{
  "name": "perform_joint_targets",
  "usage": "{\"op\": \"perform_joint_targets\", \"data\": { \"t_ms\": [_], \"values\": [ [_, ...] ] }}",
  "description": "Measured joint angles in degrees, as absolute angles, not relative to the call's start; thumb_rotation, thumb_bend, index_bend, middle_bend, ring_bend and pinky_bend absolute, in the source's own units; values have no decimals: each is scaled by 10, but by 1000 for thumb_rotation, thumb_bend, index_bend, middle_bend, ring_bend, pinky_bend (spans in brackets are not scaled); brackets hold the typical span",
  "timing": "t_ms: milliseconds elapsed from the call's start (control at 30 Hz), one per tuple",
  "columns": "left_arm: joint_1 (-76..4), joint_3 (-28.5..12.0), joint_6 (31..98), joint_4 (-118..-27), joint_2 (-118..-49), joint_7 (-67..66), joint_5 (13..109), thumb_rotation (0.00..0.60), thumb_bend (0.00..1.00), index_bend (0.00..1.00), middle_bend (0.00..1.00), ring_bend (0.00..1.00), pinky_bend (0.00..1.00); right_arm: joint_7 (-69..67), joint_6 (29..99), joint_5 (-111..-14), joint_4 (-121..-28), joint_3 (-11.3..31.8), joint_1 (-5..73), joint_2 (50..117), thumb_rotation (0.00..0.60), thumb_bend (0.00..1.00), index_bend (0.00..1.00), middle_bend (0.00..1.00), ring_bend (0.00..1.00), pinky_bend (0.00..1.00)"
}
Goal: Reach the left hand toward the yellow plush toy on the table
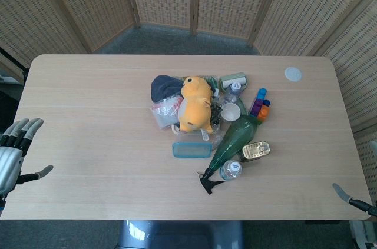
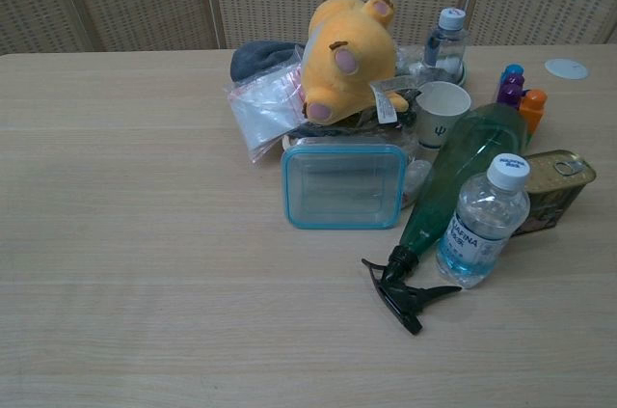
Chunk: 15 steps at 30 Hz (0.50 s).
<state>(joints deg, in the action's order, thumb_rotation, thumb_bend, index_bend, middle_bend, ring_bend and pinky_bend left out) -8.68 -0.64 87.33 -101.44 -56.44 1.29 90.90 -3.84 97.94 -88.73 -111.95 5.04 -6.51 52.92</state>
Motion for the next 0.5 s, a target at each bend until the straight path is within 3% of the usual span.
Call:
{"op": "perform_joint_targets", "data": {
  "t_ms": [500],
  "values": [
    [-106,-8,815,-998,-583,0,893,600,0,3,0,0,0,-26,966,-874,-1118,52,-59,535,506,0,0,0,0,0]
  ]
}}
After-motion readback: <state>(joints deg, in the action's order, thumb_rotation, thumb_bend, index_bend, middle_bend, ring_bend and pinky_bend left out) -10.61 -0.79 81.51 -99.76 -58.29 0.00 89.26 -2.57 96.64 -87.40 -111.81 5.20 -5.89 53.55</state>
